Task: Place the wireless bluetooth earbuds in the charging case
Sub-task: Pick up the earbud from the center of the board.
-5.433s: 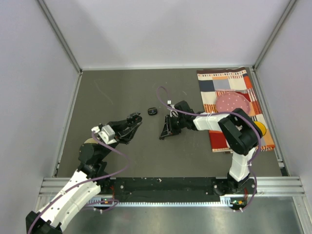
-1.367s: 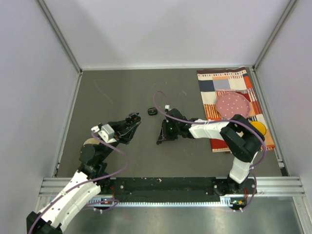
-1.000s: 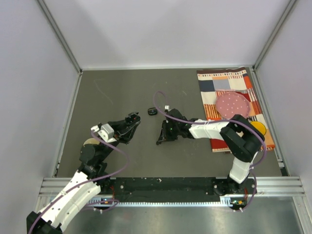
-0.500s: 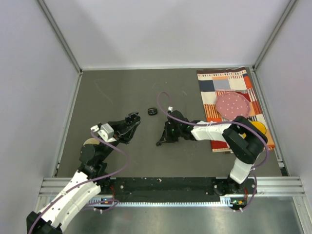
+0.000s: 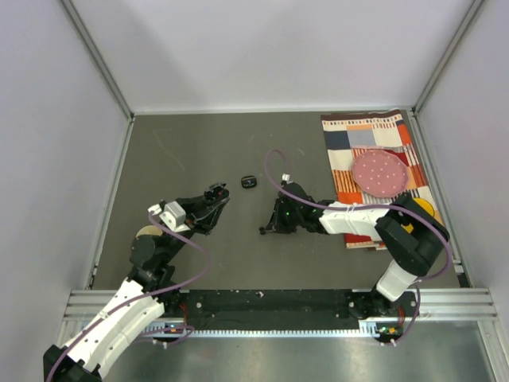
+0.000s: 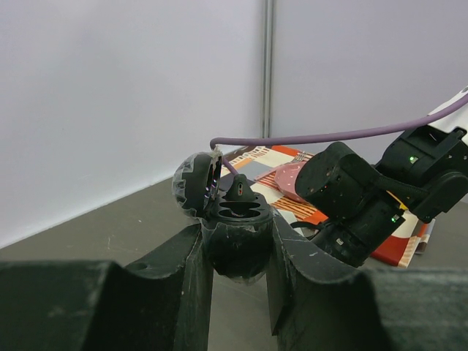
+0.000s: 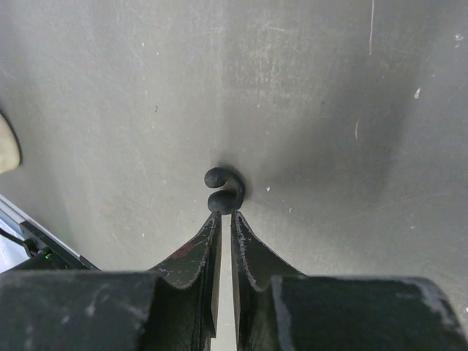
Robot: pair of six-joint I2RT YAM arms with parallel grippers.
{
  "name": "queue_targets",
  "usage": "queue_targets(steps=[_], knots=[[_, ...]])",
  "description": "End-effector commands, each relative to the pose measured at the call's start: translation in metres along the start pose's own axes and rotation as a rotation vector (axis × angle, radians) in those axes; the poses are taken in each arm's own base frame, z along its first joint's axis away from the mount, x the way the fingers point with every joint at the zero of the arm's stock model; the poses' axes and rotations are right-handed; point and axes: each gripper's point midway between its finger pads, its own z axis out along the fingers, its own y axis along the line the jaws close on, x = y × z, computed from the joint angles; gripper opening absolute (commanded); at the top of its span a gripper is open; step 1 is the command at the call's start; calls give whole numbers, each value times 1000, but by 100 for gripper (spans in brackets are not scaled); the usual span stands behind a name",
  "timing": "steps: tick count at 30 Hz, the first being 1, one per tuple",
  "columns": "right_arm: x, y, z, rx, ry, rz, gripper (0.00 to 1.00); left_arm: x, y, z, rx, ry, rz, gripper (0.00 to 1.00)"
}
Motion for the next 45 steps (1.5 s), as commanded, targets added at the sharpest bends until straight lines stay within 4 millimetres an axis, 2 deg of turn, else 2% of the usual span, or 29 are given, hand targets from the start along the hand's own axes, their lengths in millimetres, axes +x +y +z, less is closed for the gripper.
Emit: queue_targets(steps=[1, 7, 11, 17, 31, 43, 45], knots=[[-19, 25, -1, -49, -58, -36, 12, -7, 1, 0, -7, -34, -5, 0], [-27, 13, 3, -30, -63, -22, 20, -7, 2, 0, -14, -33, -2, 0], [-27, 11, 5, -38, -45, -16, 21, -5, 1, 1, -6, -26, -5, 0], [-17, 6, 13, -41, -1, -13, 21, -3, 1, 2, -6, -23, -9, 0], [-8, 11, 19, -89, 37, -14, 20, -1, 2, 0, -13, -20, -10, 0], [-7, 24, 20, -159, 49, -40, 8, 0, 2, 0, -12, -15, -13, 0], [-9, 26, 18, -164, 45, -47, 0, 0, 2, 0, -12, -15, -11, 0]])
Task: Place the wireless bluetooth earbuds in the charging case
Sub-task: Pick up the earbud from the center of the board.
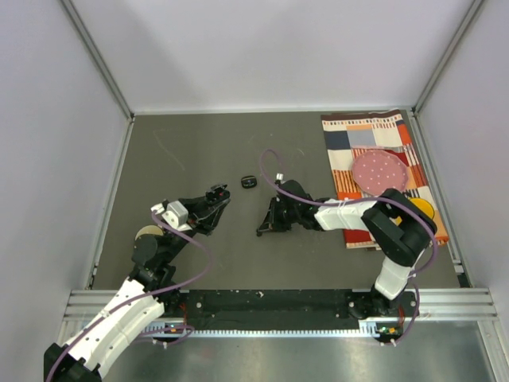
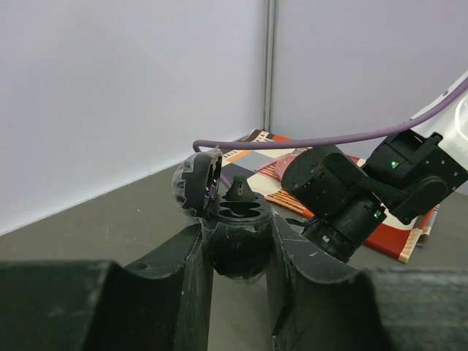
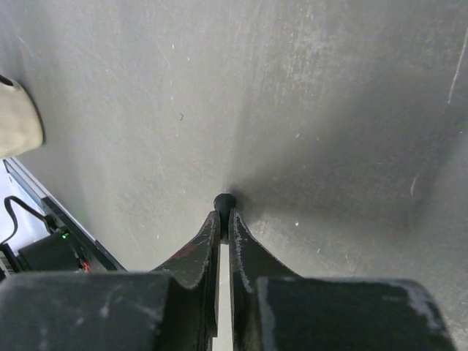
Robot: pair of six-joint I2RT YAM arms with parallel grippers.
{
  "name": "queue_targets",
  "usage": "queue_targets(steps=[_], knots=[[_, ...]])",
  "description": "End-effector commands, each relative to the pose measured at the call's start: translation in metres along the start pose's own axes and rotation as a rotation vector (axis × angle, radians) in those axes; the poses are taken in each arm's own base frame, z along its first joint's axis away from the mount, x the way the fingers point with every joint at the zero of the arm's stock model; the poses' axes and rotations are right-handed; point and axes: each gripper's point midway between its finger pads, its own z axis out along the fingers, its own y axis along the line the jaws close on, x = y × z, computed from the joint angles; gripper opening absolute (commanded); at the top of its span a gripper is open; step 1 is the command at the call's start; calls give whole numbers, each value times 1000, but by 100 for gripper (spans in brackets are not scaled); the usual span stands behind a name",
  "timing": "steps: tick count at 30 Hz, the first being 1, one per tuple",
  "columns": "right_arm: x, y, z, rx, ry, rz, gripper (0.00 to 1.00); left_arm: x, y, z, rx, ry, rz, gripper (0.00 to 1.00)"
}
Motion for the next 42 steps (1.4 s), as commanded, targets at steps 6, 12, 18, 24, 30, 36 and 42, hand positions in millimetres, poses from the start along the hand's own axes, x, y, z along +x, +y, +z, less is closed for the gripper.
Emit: queue_targets(steps=[6, 12, 18, 24, 30, 36, 42], knots=[[-22, 33, -16, -99, -65, -115, 0, -11, -1, 1, 1, -43, -3, 0], [-69, 69, -80, -229, -232, -334, 0, -15, -6, 1, 31, -46, 13, 0], [-103, 118, -180, -437, -369, -704, 0, -18, -18, 6, 110, -39, 34, 0], [-95, 160, -247, -526, -436, -1075, 0, -19, -44, 15, 279, -8, 8, 0], [-84, 188, -297, -607, -518, -1258, 0, -27, -62, 19, 393, -14, -17, 0], [-59, 201, -320, -747, -512, -1412, 0, -29, -74, 21, 480, -6, -11, 0], [-53, 202, -325, -770, -513, -1450, 0, -29, -86, 22, 578, -10, -1, 0]])
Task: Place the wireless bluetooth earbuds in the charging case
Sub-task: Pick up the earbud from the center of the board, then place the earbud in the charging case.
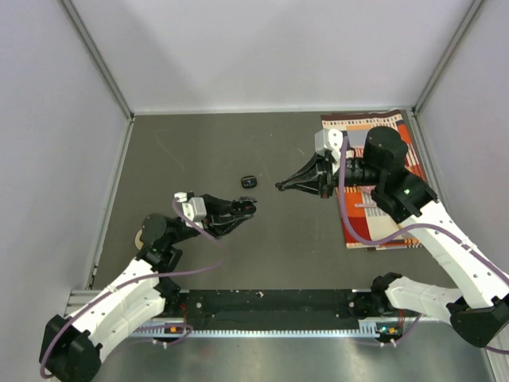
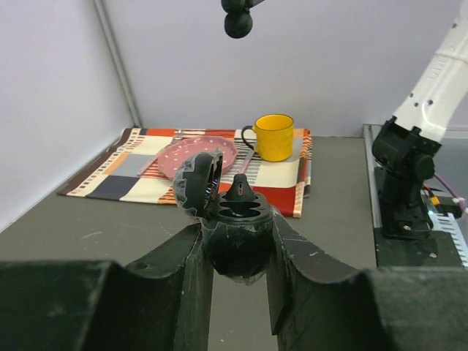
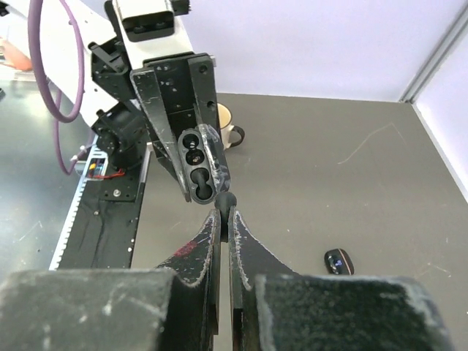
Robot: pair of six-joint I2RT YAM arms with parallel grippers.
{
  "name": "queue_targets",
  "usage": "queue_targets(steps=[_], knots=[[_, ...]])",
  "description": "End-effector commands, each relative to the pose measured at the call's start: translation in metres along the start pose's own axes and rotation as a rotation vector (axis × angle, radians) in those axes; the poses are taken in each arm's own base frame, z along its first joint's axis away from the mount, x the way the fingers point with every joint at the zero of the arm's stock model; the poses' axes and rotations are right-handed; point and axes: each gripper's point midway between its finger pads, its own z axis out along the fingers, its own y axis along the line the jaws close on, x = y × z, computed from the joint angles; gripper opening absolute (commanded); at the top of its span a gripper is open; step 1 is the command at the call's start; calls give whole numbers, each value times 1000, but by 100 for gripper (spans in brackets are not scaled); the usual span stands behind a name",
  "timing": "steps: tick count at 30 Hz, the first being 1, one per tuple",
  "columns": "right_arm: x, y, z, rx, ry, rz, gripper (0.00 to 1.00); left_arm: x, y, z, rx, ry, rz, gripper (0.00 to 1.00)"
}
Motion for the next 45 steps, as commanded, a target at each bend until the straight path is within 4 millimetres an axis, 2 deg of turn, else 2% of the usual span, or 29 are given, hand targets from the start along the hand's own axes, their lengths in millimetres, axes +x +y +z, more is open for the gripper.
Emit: queue_targets(steps=[1, 5, 18, 33, 45], knots=[[-24, 17, -5, -71, -50, -114, 0, -31, -16, 9, 126, -69, 79, 0], [-18, 15, 0, -68, -30, -119, 0, -28, -19, 13, 167, -64, 55, 0], [-4, 29, 27, -143, 20, -131, 0, -25, -26, 16, 223, -55, 34, 0], [2, 53, 54, -249, 34, -176, 0, -20, -27, 19, 237, -34, -15, 0], [22, 43, 77, -219, 106, -203, 0, -18, -32, 19, 261, -25, -31, 0]])
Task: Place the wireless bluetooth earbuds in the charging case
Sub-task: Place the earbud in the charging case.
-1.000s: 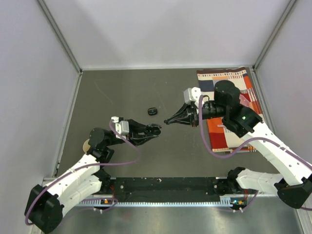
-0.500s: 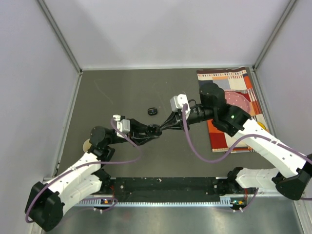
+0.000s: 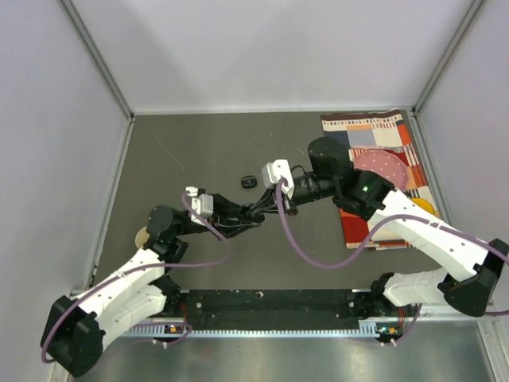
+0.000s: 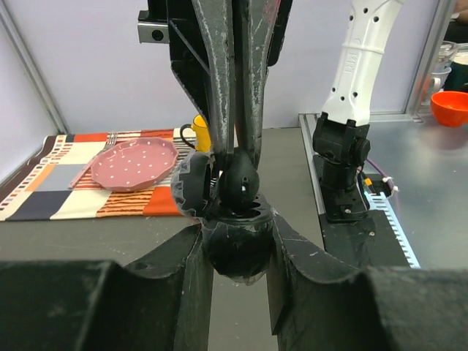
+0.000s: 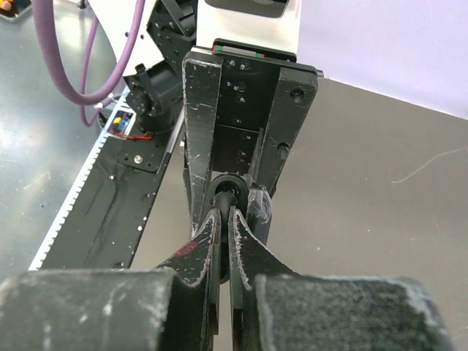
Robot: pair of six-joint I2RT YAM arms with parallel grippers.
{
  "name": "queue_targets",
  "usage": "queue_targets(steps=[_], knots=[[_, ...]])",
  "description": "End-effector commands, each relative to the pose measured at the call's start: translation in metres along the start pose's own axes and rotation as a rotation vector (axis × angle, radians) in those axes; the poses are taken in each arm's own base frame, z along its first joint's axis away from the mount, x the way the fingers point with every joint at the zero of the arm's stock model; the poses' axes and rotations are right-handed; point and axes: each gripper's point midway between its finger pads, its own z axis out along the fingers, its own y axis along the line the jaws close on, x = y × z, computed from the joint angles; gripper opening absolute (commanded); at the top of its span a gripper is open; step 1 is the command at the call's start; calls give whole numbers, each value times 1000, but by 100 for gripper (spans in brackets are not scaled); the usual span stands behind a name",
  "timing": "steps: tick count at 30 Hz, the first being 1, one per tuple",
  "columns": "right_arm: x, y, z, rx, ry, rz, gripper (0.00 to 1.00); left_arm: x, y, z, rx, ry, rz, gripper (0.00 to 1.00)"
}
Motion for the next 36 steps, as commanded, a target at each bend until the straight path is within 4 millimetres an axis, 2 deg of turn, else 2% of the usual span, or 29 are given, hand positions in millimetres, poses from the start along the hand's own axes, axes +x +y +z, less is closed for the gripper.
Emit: queue_targets(steps=[1, 4, 11, 24, 26, 29, 36], knots=[[-17, -12, 4, 32, -10, -85, 0, -22, -5, 6, 44, -42, 54, 0], [-12, -16, 8, 41, 6, -84, 0, -21, -6, 7, 52, -38, 47, 0], [2, -7, 16, 3, 56, -59, 0, -22, -3, 7, 33, -44, 54, 0], [30, -9, 31, 41, 184, -25, 2, -24, 1, 5, 3, -57, 81, 0], [31, -14, 29, 67, 193, -23, 3, -26, 3, 3, -24, -68, 99, 0], [28, -19, 24, 105, 200, -39, 12, -27, 7, 0, -63, -80, 121, 0], [1, -28, 14, 179, 136, -62, 20, -26, 8, -2, -75, -81, 131, 0]])
